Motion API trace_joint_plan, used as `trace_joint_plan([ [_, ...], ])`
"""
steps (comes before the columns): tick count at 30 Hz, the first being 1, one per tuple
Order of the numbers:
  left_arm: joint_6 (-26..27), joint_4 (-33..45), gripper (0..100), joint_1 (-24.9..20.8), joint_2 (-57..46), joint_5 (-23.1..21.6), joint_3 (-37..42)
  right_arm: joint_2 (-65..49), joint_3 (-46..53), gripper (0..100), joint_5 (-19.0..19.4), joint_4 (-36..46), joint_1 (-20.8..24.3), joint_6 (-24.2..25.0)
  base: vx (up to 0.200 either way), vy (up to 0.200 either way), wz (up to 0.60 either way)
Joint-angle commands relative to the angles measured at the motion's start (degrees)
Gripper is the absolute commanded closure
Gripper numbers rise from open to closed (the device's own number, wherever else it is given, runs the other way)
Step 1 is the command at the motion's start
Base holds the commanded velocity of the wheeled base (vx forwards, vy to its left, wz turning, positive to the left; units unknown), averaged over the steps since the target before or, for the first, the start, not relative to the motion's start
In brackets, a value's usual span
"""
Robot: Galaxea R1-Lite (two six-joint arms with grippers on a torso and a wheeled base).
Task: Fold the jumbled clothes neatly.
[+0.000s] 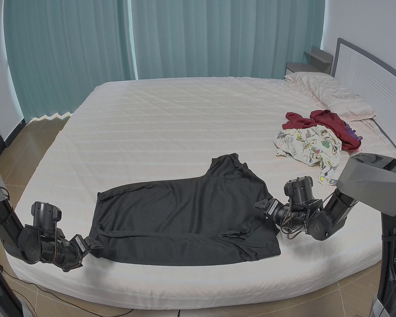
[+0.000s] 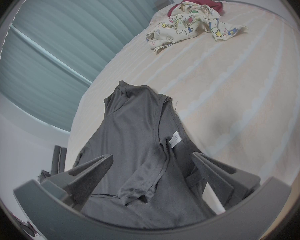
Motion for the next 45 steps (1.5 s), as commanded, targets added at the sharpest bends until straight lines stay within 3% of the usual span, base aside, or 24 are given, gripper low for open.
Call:
trace_joint_plan([
  [1,-0.02,-2.79,0,-0.24,3.02,-0.08,2.56,2.89,-2.09,0,-0.08,0.04,-0.32,-2.20,0.000,0.000,0.00],
  [12,0.41,-16.68,0,-0.94,7.50,0.36,8.36,4.91,-4.11,0,-0.17,0.48,0.21,-4.66,0.000,0.000,0.00],
  [24,0.50,-17.30,0,-0.94,7.85,0.36,8.36,5.70,-9.65,0,-0.26,0.83,1.17,-6.95,0.000,0.000,0.00],
  [28,0.41,-17.30,0,-0.94,7.85,0.36,8.18,8.86,-12.55,0,-0.35,1.27,1.17,-10.29,0.000,0.000,0.00],
  [39,0.33,-17.30,0,-0.94,7.85,0.36,8.01,8.95,-12.90,0,-2.98,1.45,1.17,-11.25,0.000,0.000,0.00],
  [40,0.33,-17.30,0,-0.94,7.85,0.36,8.01,8.86,-12.90,100,-3.33,1.54,1.17,-11.34,0.000,0.000,0.00],
  [45,0.24,-17.30,0,-0.94,7.85,0.28,8.01,8.42,-11.06,100,-5.53,1.54,1.09,-13.63,0.000,0.000,0.00],
])
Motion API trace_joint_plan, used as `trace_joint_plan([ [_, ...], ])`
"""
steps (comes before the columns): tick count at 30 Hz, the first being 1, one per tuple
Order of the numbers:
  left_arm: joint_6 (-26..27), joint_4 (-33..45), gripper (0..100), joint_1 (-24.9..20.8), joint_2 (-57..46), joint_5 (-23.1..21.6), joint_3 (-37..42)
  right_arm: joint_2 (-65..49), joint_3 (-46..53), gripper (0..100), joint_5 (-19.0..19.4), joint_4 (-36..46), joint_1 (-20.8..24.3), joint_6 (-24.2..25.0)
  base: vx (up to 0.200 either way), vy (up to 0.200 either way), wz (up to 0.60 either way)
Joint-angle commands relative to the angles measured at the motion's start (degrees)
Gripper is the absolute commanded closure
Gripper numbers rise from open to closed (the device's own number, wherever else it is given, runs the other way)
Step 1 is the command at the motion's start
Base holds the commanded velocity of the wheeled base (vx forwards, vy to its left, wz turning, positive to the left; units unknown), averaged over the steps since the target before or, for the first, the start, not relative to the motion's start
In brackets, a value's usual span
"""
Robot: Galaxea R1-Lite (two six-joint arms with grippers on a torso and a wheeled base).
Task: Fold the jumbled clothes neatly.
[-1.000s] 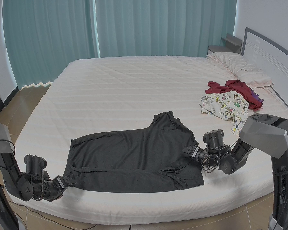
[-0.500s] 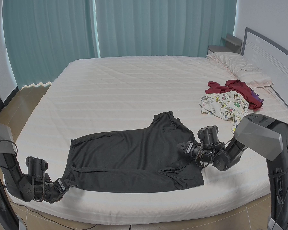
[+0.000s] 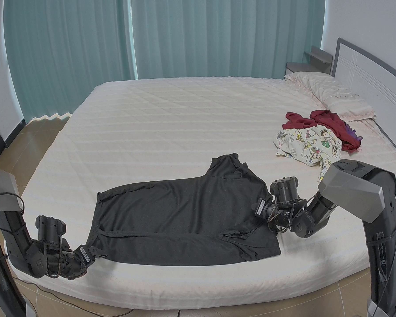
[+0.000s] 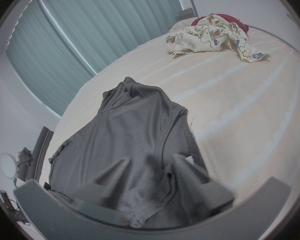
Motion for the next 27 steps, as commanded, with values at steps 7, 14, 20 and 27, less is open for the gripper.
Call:
trace_joint_plan([
  [7,-0.05,-0.02,0,0.12,-0.01,-0.34,0.12,-3.71,4.50,100,-2.65,-0.49,-0.18,-2.00,0.000,0.000,0.00],
  [14,-0.05,-0.02,0,0.12,-0.01,-0.34,0.04,-7.84,7.05,100,-2.39,-0.22,0.08,-2.00,0.000,0.000,0.00],
  [20,0.03,-0.02,0,0.12,0.08,-0.34,0.04,-10.82,8.72,100,-1.86,0.04,0.34,-2.08,0.000,0.000,0.00],
  [27,0.03,-0.02,0,0.12,0.08,-0.34,0.12,-16.36,9.51,100,-0.37,3.73,0.69,-2.00,0.000,0.000,0.00],
])
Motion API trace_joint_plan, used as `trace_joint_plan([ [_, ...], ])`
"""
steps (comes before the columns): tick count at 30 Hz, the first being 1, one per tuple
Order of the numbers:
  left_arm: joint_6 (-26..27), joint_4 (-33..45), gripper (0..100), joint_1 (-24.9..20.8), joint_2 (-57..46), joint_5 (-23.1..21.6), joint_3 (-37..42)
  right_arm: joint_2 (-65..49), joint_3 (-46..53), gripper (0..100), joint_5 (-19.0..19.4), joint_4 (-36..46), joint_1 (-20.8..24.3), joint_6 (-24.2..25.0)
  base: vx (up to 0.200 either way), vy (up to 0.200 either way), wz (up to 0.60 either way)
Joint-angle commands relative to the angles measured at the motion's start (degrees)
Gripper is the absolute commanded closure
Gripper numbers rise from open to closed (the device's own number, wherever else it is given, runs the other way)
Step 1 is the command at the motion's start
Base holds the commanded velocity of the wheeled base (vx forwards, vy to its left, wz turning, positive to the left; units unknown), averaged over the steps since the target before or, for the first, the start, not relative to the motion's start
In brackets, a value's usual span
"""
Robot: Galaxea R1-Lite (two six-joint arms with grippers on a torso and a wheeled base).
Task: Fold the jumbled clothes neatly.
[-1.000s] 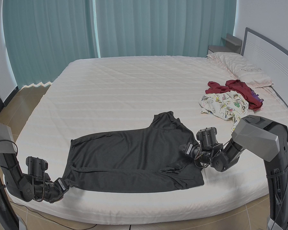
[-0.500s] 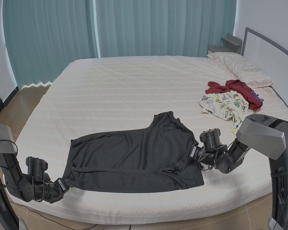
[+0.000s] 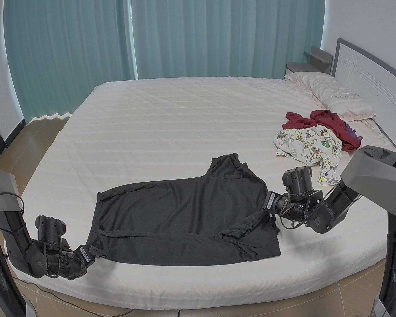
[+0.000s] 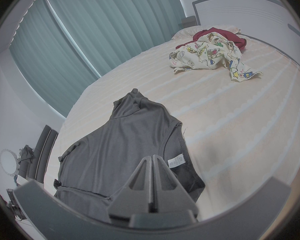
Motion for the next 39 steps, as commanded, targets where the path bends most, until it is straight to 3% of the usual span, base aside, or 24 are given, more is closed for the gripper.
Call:
trace_joint_plan([
  [1,0.00,-0.05,0,0.03,0.08,0.01,0.10,-4.48,0.44,100,0.97,1.90,0.22,0.08,0.000,0.000,0.00],
  [7,0.00,-0.05,0,0.03,0.08,0.01,0.10,-10.72,4.31,100,3.26,6.30,1.63,0.69,0.000,0.000,0.00],
  [27,0.09,-0.05,0,0.03,0.08,0.01,0.10,-18.45,8.88,100,5.54,21.77,3.56,0.69,0.000,0.000,0.00],
  [38,0.09,-0.05,0,-0.05,0.08,0.01,0.10,-18.63,13.01,100,6.78,22.38,5.32,0.87,0.000,0.000,0.00],
  [39,0.09,-0.05,0,0.03,0.08,0.01,0.10,-18.80,13.10,0,7.39,22.73,5.23,0.87,0.000,0.000,0.00],
])
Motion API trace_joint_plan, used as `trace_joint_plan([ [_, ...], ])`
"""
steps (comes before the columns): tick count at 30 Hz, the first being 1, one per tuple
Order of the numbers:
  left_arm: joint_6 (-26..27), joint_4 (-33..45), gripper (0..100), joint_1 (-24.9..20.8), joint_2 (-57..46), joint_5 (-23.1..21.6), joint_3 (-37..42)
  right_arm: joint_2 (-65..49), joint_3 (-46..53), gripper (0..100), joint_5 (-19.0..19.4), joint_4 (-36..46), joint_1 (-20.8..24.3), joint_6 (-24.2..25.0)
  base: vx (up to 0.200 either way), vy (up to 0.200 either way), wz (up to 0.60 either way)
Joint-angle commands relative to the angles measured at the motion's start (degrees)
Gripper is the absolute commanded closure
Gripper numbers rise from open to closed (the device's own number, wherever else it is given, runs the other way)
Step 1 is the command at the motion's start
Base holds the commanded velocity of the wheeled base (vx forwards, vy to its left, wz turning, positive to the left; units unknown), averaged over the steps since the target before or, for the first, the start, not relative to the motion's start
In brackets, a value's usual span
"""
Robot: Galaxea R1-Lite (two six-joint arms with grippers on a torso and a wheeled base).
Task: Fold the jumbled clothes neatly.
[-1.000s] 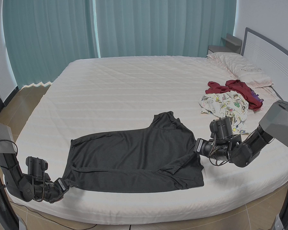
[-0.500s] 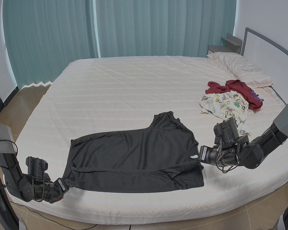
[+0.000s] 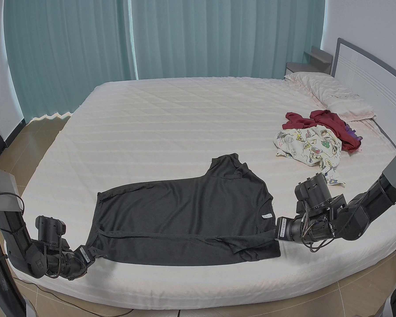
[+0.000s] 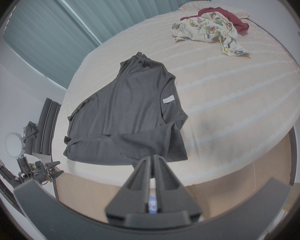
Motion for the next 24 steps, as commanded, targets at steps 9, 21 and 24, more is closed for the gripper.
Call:
trace_joint_plan([
  [9,0.06,-0.02,0,0.06,0.08,0.01,0.08,0.09,2.86,0,1.58,1.04,-0.13,-0.04,0.000,0.000,0.00],
  [21,0.06,-0.02,0,-0.03,0.08,0.01,0.17,13.62,-4.79,0,1.32,-6.17,0.13,1.46,0.000,0.000,0.00],
  [24,0.06,-0.02,0,-0.03,0.08,0.01,0.17,17.31,-6.72,0,0.70,-8.01,0.13,1.28,0.000,0.000,0.00],
])
